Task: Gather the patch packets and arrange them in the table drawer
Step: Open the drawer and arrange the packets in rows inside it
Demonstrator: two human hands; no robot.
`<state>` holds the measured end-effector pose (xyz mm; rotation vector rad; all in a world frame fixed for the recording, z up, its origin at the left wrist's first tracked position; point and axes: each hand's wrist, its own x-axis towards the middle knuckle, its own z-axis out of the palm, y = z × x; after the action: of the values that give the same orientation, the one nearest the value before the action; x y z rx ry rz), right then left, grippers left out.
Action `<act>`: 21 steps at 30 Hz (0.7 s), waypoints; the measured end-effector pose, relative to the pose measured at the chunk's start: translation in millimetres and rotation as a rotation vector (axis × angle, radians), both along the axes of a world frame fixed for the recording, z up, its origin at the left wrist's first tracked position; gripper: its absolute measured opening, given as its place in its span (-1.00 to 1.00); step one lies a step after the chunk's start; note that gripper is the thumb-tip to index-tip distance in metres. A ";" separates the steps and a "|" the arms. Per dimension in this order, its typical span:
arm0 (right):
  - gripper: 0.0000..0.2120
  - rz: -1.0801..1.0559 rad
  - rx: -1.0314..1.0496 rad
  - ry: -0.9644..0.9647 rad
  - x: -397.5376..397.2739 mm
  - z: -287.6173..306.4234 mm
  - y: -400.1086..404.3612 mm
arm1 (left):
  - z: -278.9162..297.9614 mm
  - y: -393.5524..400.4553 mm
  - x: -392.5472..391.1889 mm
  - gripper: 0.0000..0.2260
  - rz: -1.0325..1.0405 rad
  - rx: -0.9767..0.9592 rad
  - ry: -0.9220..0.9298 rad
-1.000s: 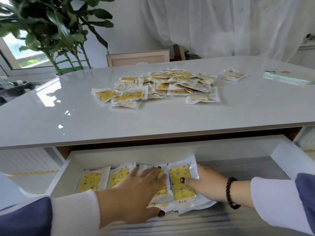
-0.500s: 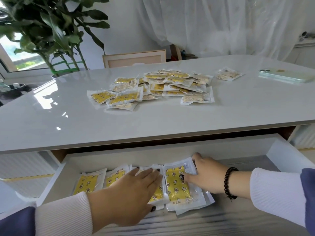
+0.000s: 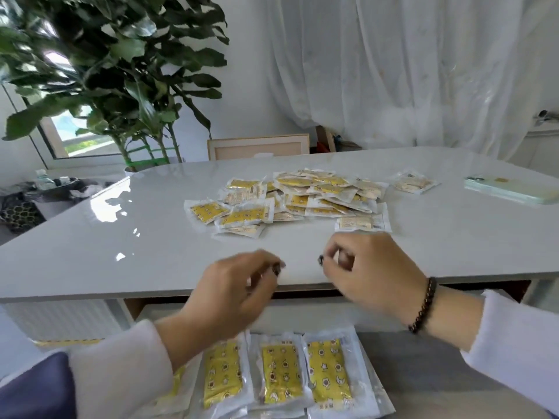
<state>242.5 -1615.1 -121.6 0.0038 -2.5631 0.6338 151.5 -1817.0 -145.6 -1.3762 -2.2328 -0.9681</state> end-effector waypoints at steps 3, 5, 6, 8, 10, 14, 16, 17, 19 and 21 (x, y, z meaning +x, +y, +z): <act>-0.84 -0.056 -0.113 0.056 -36.1 12.6 9.8 | 10.3 8.0 -40.1 -0.89 0.217 0.101 -0.132; -0.84 -0.055 -0.217 0.032 -61.3 16.1 14.4 | 13.8 13.8 -70.2 -0.81 0.349 0.051 -0.165; -0.85 -0.036 -0.315 0.015 -74.0 17.8 16.4 | 14.3 15.4 -85.3 -0.71 0.396 -0.016 -0.178; -0.87 -0.011 -0.504 0.015 -99.0 20.4 20.4 | 17.3 16.9 -108.9 -0.47 0.444 -0.124 -0.306; -0.89 -0.075 -0.570 0.103 -124.0 20.3 24.4 | 19.2 21.7 -123.4 -0.32 0.450 -0.202 -0.422; -0.89 -0.248 -0.308 0.197 -156.9 -0.9 22.5 | 14.1 34.8 -133.1 -0.44 0.567 -0.452 -0.280; -0.84 -0.144 -0.043 0.131 -163.8 -10.5 13.1 | 14.4 32.2 -134.5 -0.76 0.565 -0.294 -0.309; -0.78 -0.064 0.069 0.085 -164.8 -12.4 8.8 | 14.4 29.5 -134.8 -0.86 0.555 -0.198 -0.323; -0.61 0.045 0.201 -0.015 -163.5 -12.3 1.1 | 15.3 23.6 -133.4 -0.81 0.577 -0.074 -0.308; -0.49 0.068 0.221 -0.052 -160.8 -10.2 -2.2 | 17.3 21.0 -130.6 -0.83 0.611 0.066 -0.291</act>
<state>81.7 -1617.2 -131.8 0.1513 -2.6803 0.3772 21.0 -1796.1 -128.3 -0.4758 -2.5614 -1.0378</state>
